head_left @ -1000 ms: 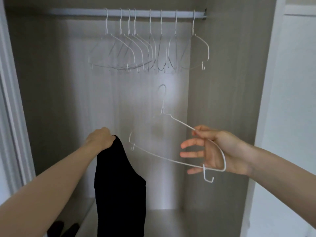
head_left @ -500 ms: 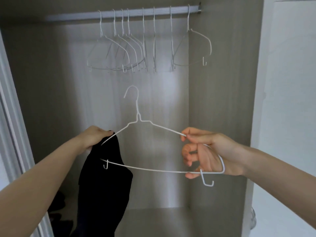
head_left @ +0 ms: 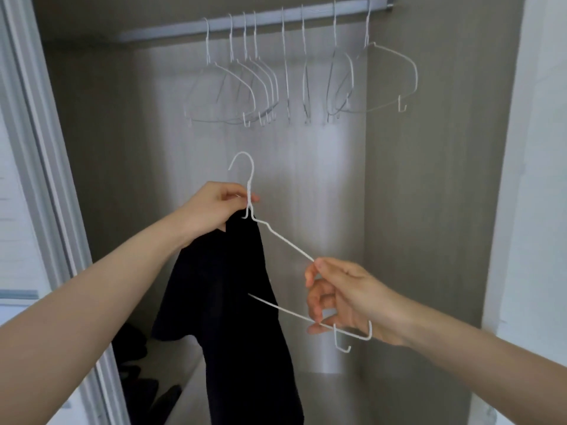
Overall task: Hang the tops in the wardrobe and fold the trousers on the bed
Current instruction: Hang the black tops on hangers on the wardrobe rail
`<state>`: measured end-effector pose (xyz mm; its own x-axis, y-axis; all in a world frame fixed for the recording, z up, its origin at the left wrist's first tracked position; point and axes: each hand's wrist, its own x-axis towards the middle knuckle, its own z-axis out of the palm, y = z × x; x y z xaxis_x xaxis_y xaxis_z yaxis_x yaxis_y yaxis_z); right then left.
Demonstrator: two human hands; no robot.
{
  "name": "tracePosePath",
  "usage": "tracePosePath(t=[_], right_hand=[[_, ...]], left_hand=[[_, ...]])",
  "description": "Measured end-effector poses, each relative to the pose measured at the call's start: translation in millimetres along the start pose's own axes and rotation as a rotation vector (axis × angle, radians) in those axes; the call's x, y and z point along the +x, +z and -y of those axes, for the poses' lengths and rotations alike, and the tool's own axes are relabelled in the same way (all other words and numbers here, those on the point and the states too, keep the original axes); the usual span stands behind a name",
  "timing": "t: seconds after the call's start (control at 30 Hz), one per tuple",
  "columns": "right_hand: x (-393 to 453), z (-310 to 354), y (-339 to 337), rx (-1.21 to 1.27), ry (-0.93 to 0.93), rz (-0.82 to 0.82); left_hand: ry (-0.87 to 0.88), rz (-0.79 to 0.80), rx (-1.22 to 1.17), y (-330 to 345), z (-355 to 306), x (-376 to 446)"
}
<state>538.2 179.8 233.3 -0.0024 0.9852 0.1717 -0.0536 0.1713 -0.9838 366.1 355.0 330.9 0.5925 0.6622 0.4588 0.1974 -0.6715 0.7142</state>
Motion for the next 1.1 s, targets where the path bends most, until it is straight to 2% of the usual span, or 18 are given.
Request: tracePosePath(t=[0.07,0.13,0.17,0.2,0.23,0.33,0.4,0.5,0.67,0.73,0.83,0.9,0.93,1.0,1.1], right_hand=[[2,-2,-1,0.087,-0.055,-0.023],[1,-1,-5,0.150,-0.093,-0.016],[1,0,-7,0.162,-0.106,-0.006],[0,1,-9,0.172,-0.119,0.008],[0,3,-10,0.185,-0.133,0.032],[0,8,-16,0.219,-0.130,0.165],[1,9,-19,0.239,-0.082,0.238],[7,10,-23,0.311,-0.002,0.286],[21,8,-27,0.331,0.129,0.458],[26,3,-26,0.289,0.170,0.446],[31,-8,-22,0.195,0.169,0.284],[33,-14,-18,0.159,0.133,0.244],[34,-17,-14,0.092,0.120,0.240],[33,-28,-6,-0.194,0.129,0.205],[29,-45,1,-1.008,0.040,0.232]], left_hand=[[0.085,0.006,0.230,-7,-1,-1],[0.192,-0.047,0.666,-20,8,-1],[0.232,-0.087,0.810,-25,12,-2],[0.253,-0.106,0.817,-28,15,-3],[0.267,-0.090,0.746,-28,15,-5],[0.231,-0.023,0.309,-15,0,-11],[0.248,-0.039,0.209,-8,-8,-14],[0.272,-0.150,0.116,0,-16,-14],[0.237,-0.242,-0.068,5,-24,-10],[0.200,-0.251,-0.114,4,-23,-11],[0.160,-0.285,-0.146,2,-22,-13],[0.135,-0.302,-0.184,-1,-20,-15],[0.126,-0.310,-0.220,-4,-18,-15],[0.102,-0.321,-0.278,-8,-17,-16],[0.070,-0.368,-0.302,-17,-14,-17]])
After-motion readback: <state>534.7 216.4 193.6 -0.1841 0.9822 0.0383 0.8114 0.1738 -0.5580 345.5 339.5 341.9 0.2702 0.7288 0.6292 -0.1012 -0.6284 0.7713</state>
